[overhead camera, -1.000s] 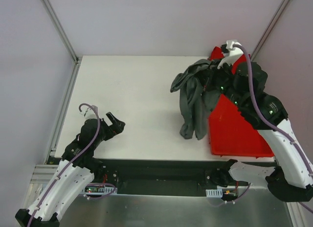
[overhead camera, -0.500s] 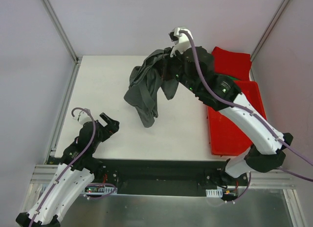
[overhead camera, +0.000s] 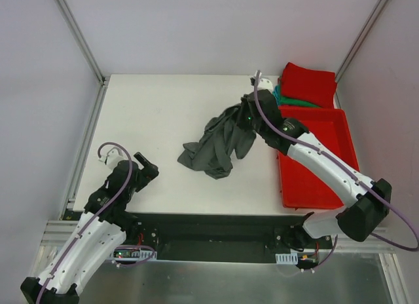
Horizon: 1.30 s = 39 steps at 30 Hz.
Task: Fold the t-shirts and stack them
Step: Move the tshirt to the center of the board
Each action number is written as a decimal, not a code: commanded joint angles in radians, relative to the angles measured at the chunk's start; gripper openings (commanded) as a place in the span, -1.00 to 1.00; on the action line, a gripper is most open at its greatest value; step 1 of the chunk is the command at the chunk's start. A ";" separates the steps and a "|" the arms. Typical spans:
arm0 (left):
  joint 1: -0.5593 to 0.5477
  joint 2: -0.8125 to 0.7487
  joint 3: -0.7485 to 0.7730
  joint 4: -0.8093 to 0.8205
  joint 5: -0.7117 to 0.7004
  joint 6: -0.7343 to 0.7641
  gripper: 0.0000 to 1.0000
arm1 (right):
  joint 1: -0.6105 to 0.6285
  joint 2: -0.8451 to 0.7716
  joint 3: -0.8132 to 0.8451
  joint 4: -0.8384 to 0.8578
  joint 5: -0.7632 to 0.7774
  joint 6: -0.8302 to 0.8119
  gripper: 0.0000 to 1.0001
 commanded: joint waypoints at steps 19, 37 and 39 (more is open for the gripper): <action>0.005 0.460 0.099 0.369 0.436 0.169 0.98 | -0.064 -0.100 -0.365 0.043 -0.150 -0.353 0.90; 0.006 1.072 0.388 0.445 0.465 0.266 0.58 | -0.053 0.305 -0.205 0.100 -0.144 -0.483 0.60; 0.006 1.112 0.414 0.451 0.467 0.270 0.51 | -0.054 0.335 -0.193 0.100 -0.126 -0.485 0.53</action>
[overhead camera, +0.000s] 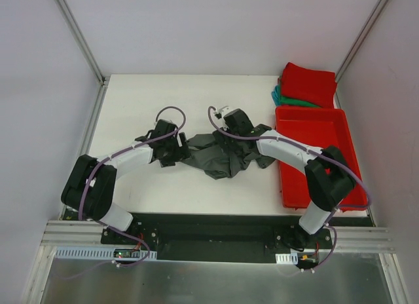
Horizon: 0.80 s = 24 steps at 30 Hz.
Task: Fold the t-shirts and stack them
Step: Move the tshirt to the center of the board, then flatten out the tshirt
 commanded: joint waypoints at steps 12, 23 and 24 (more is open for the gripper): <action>0.006 0.224 0.181 0.045 0.072 0.066 -0.14 | 0.002 0.128 0.066 0.089 0.160 0.016 0.43; 0.006 0.206 0.159 0.041 0.000 0.071 -1.00 | 0.003 0.072 0.047 0.114 0.102 -0.002 0.45; 0.006 0.203 0.155 0.041 -0.005 0.071 -1.00 | 0.002 0.075 0.049 0.114 0.104 -0.002 0.44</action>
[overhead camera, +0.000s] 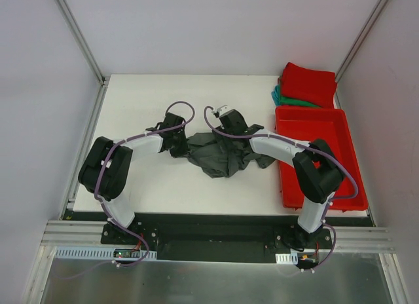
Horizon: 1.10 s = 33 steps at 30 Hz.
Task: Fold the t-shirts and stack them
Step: Flatten out the tshirt
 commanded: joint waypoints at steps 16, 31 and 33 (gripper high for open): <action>0.006 -0.072 -0.026 -0.009 -0.071 0.029 -1.00 | -0.004 0.013 0.072 0.030 0.029 -0.001 -0.90; 0.006 -0.792 -0.058 -0.337 -0.462 -0.059 -1.00 | 0.002 -0.662 -0.017 -0.077 0.254 -0.020 -0.99; 0.006 -0.943 -0.037 -0.384 -0.494 -0.063 -1.00 | 0.008 -0.777 -0.010 -0.079 0.213 -0.026 -0.99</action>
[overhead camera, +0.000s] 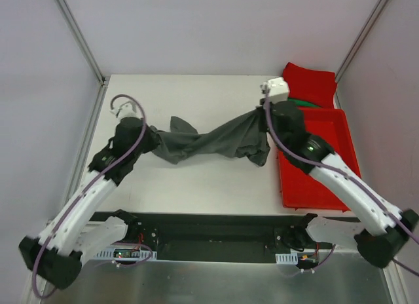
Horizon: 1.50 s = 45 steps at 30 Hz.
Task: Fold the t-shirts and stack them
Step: Flatten out the tshirt
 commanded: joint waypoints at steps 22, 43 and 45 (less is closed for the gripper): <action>0.006 -0.413 0.429 -0.286 -0.054 0.031 -1.00 | 0.016 -0.512 0.207 -0.211 -0.152 0.012 -0.99; 0.287 0.729 0.763 -0.390 -0.125 0.097 0.98 | -0.311 0.478 0.393 -0.081 -0.091 0.008 0.92; 0.287 0.634 0.622 -0.384 -0.116 0.063 0.98 | -0.282 0.394 0.281 -0.076 -0.126 0.040 0.92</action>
